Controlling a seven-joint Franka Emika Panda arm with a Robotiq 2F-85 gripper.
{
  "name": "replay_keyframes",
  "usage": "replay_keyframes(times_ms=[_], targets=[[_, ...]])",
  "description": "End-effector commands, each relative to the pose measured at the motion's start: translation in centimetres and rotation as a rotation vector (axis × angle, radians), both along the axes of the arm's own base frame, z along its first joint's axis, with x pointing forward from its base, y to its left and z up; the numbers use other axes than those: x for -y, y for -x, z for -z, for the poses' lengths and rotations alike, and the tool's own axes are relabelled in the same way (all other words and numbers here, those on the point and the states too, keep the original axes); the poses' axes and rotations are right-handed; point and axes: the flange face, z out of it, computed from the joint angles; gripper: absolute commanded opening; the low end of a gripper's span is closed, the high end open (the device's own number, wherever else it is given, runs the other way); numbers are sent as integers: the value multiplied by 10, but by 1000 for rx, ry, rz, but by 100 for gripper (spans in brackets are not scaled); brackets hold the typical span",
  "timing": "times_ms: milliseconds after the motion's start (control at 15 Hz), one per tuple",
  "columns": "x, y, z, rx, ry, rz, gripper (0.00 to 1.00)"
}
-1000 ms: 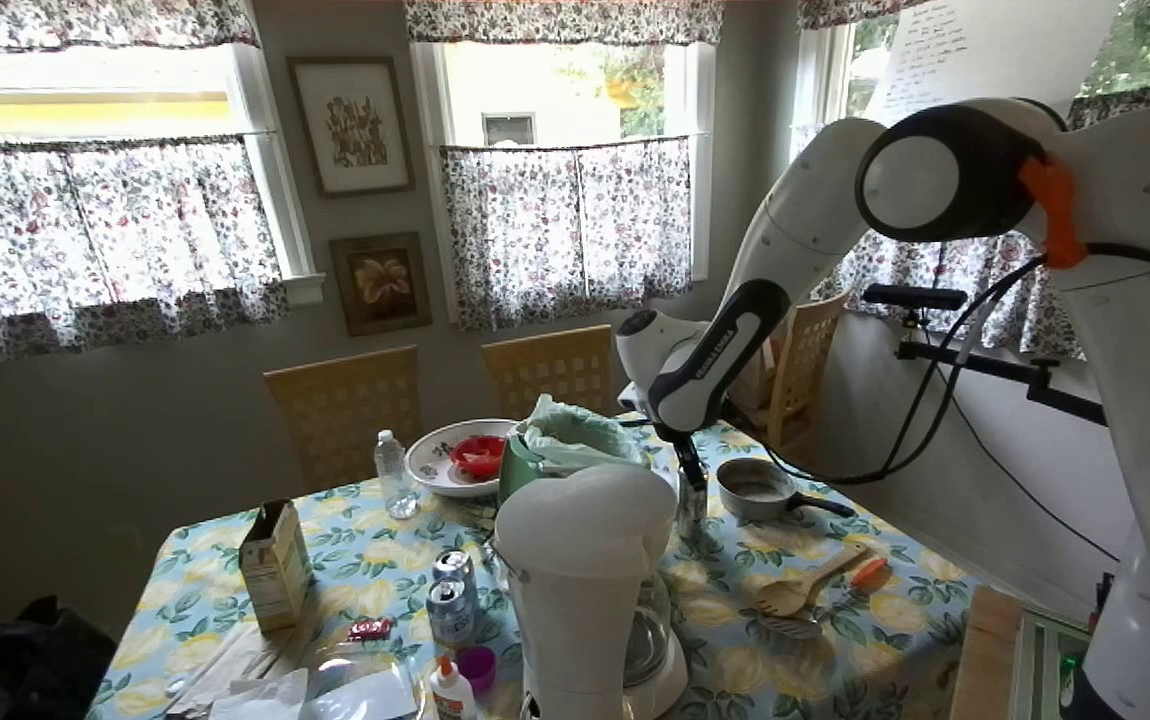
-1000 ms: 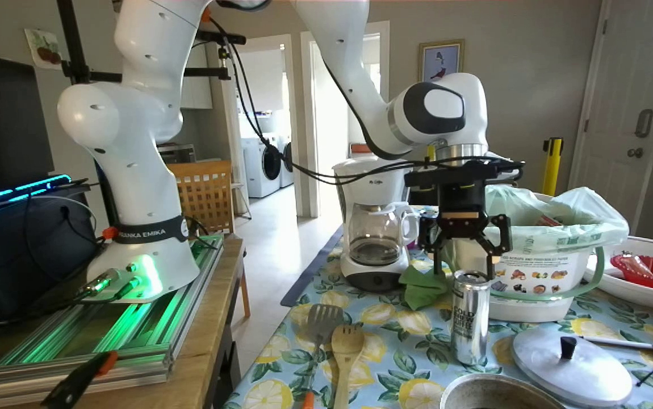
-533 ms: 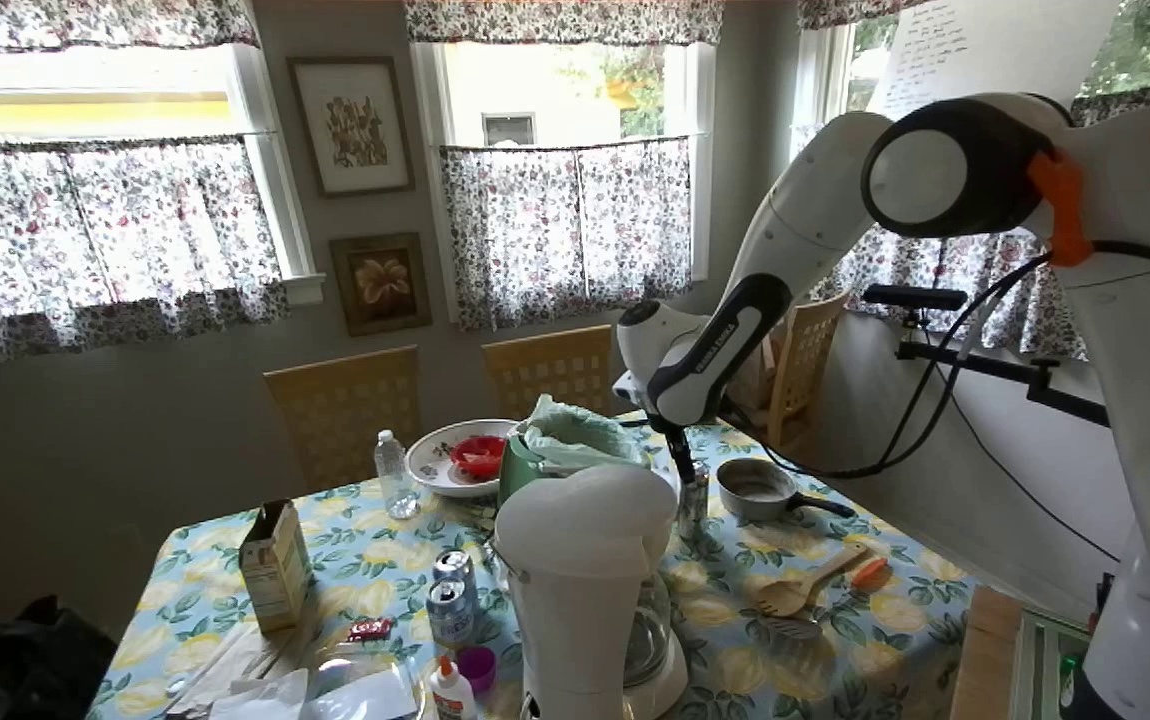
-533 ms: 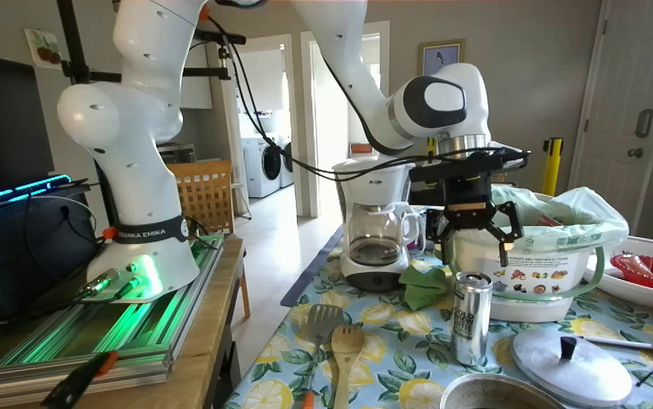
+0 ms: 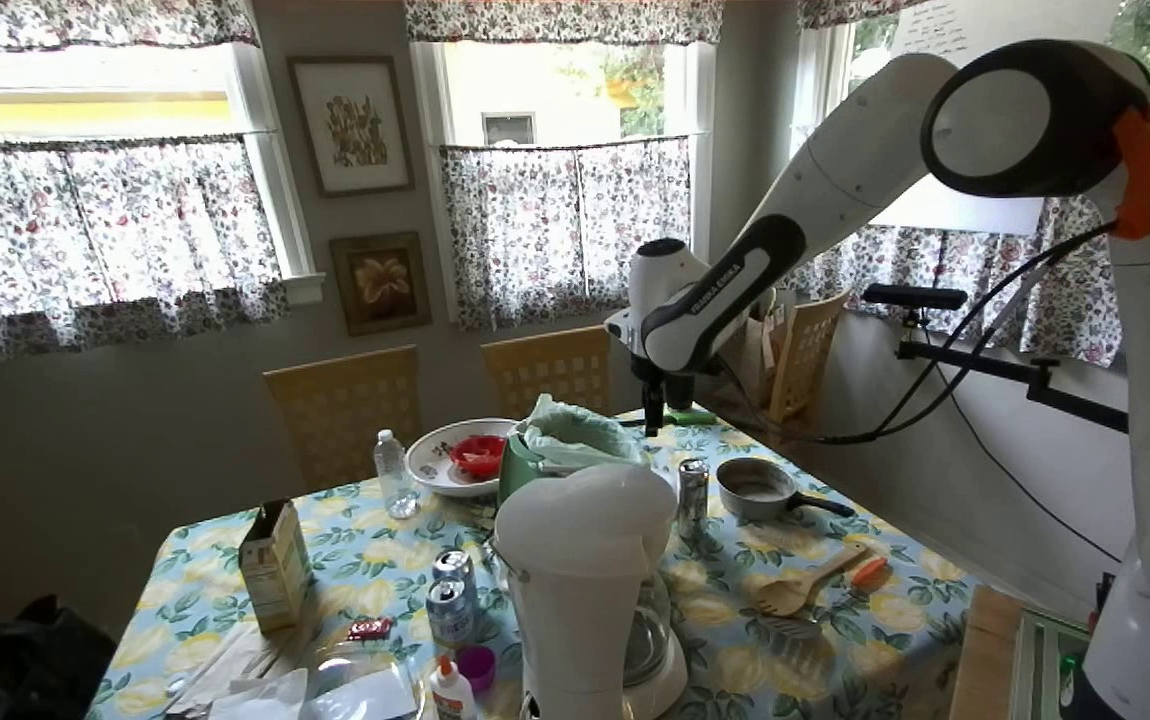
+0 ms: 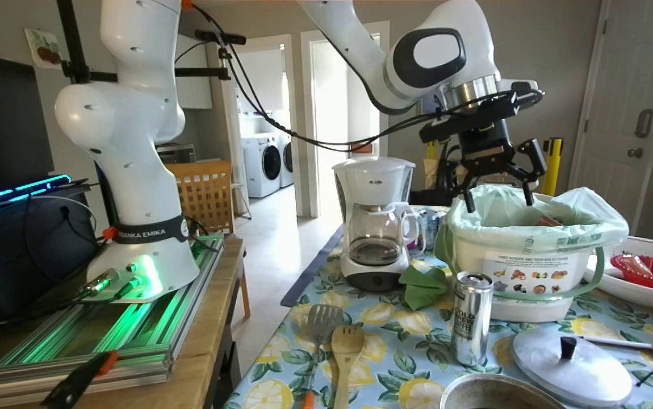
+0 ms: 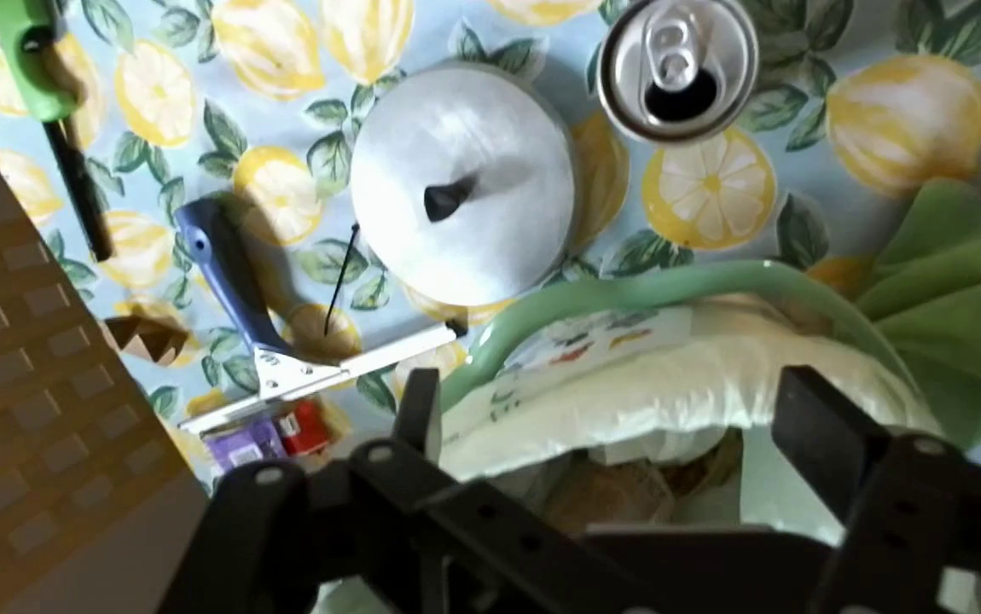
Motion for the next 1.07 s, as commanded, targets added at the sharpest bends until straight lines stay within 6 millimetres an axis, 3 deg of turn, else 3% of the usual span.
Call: replay_keyframes(times_ms=[0,467,1000], targets=[[-7,-14,-24,70,-86,-55,100],[-22,-57,-43,90,-168,-182,100],[-22,-104,-21,-6,-180,-262,100]])
